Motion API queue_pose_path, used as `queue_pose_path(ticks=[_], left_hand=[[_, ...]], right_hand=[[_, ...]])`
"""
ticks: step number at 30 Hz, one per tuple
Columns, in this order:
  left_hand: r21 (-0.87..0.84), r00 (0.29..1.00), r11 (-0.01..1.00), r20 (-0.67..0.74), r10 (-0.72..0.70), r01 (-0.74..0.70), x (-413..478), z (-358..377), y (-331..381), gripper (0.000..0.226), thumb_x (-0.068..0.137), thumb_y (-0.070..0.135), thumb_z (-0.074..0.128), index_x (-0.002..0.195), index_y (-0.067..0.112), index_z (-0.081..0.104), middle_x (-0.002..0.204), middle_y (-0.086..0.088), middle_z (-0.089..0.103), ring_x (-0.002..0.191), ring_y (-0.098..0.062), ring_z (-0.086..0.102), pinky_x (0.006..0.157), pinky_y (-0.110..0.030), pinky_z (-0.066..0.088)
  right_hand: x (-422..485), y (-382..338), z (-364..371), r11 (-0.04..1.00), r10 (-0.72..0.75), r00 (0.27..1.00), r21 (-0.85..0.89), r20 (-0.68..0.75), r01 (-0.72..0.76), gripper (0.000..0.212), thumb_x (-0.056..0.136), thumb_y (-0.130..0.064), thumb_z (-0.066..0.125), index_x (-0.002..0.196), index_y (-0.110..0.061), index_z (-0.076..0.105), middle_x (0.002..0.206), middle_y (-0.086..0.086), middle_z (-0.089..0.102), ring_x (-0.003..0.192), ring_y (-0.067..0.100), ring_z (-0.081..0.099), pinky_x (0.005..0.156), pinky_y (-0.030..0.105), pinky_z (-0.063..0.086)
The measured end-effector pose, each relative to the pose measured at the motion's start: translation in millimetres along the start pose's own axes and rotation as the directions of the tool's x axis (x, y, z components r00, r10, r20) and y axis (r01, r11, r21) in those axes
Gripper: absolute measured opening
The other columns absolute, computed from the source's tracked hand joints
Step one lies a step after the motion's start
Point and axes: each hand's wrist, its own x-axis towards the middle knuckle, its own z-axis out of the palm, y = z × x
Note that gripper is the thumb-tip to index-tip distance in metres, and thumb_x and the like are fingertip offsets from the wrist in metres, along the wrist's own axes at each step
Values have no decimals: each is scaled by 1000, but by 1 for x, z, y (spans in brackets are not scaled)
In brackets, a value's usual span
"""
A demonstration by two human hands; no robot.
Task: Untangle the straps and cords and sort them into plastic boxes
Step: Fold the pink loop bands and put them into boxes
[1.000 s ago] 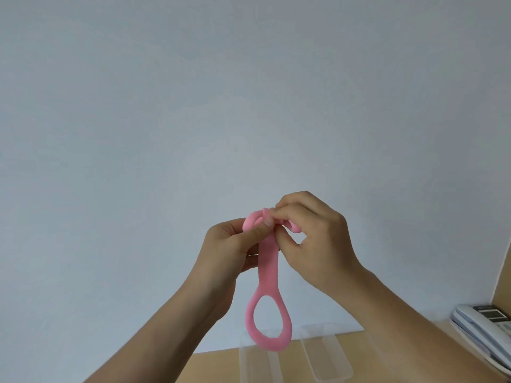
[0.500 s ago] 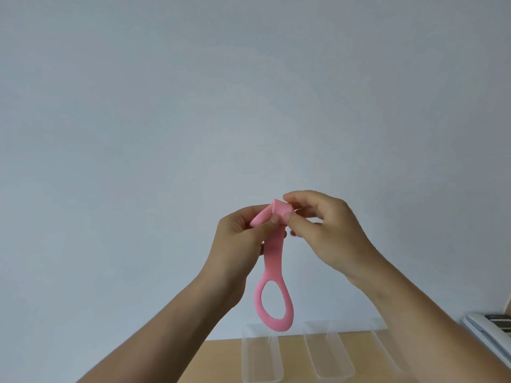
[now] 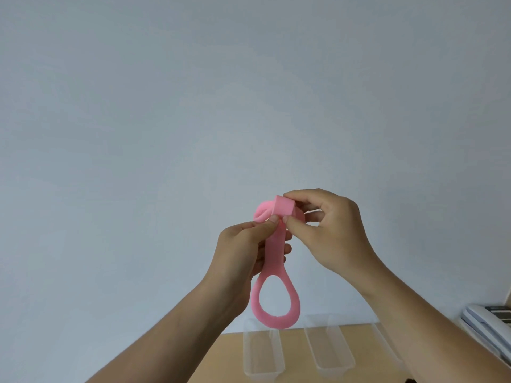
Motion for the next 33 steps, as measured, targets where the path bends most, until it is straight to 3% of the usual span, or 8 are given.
queue_pose_path(ticks=[8,16,22,25,28,33], left_hand=[[5,998,998,-9,-56,56,-12,2,2,26,95,33,69,99,11,82,100,-13,80,91,-30,77,80,-37,63],[-21,996,996,-12,-86,85,-17,6,2,40,88,53,71,97,17,84,96,-9,80,85,-21,76,82,-36,59],[-8,997,998,-30,-68,67,-16,-3,2,22,91,34,72,96,16,84,102,-11,80,96,-27,77,90,-42,59],[17,999,999,0,-43,43,-17,-8,3,17,94,22,68,96,14,83,102,-13,79,93,-25,75,80,-35,62],[57,998,998,56,-15,12,-19,-10,4,18,96,13,66,97,15,83,102,-16,78,90,-22,74,71,-25,59],[102,995,995,100,12,-22,-20,-14,2,26,96,0,60,100,14,83,102,-18,77,92,-24,74,73,-27,60]], right_hand=[[-10,0,0,968,-225,965,-139,-134,207,29,77,2,78,100,-16,79,88,-6,72,77,17,66,75,34,56],[-18,-1,2,937,-320,944,-178,-85,301,30,75,6,82,99,-12,79,98,-2,74,89,17,68,80,19,53],[-22,1,-1,972,-217,976,-95,-2,216,36,78,8,72,103,-18,78,102,-9,73,98,10,68,91,19,51],[-22,-3,-1,996,-70,997,53,41,68,26,87,-16,68,110,-24,74,107,-16,71,104,11,66,90,24,54],[-16,-3,-3,998,57,988,12,141,-60,29,94,-24,67,123,-28,69,114,-16,68,110,3,62,91,25,54],[-11,-8,-7,993,110,939,-1,327,-116,15,87,-27,66,97,-31,75,88,-10,72,85,12,67,80,39,58]])
